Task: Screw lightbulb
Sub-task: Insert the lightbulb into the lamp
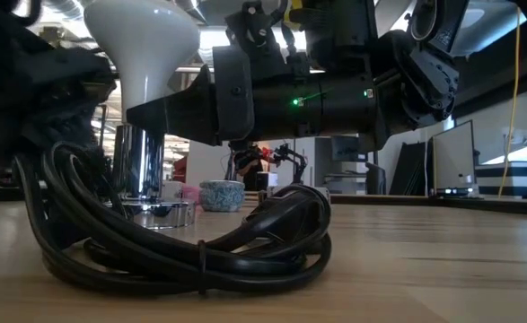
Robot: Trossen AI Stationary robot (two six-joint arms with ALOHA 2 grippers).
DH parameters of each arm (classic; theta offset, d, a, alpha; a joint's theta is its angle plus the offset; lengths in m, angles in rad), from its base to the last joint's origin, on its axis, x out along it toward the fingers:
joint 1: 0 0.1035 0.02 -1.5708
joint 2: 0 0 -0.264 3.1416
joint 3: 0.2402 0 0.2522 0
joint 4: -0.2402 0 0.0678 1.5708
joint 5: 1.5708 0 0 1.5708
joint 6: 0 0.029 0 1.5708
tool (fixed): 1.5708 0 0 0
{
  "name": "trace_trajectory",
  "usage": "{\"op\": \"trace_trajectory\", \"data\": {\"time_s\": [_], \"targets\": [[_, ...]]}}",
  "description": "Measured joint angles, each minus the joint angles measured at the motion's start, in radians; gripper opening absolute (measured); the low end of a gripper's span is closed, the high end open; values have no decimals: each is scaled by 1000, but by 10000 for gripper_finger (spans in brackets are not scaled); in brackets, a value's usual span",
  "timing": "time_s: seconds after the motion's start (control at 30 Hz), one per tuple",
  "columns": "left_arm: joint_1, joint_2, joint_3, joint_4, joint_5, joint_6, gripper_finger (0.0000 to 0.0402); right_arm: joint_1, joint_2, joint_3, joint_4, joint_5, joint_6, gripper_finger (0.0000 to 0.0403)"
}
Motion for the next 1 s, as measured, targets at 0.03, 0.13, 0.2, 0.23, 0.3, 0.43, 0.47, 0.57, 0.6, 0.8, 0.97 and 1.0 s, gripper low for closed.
{"op": "trace_trajectory", "data": {"time_s": [0.03,0.13,0.2,0.23,0.3,0.43,0.47,0.57,0.6,0.8,0.97,1.0], "targets": [[13,0,0,0,-1,22,221,0,0,0,0,0,0,166],[54,0,0,1,-2,78,221,0,0,0,0,0,0,166],[77,0,0,-1,-1,121,221,0,0,0,0,0,1,166],[87,0,0,0,-1,139,221,0,0,-1,0,1,1,166],[101,0,0,8,3,174,221,0,0,-1,0,2,2,166],[103,0,0,16,4,198,221,0,0,-1,0,3,1,166],[101,0,0,15,2,197,221,0,0,-1,0,3,2,166],[101,0,0,14,7,191,221,0,0,-1,0,1,1,166],[100,0,0,12,14,186,221,0,0,-1,0,1,1,166],[55,-1,-31,17,23,78,221,1,0,-1,0,-5,0,166],[3,-1,-47,21,-34,-4,221,1,0,-1,0,-7,0,166],[-1,-1,-47,24,-39,-5,221,1,0,-1,0,-7,0,166]]}}
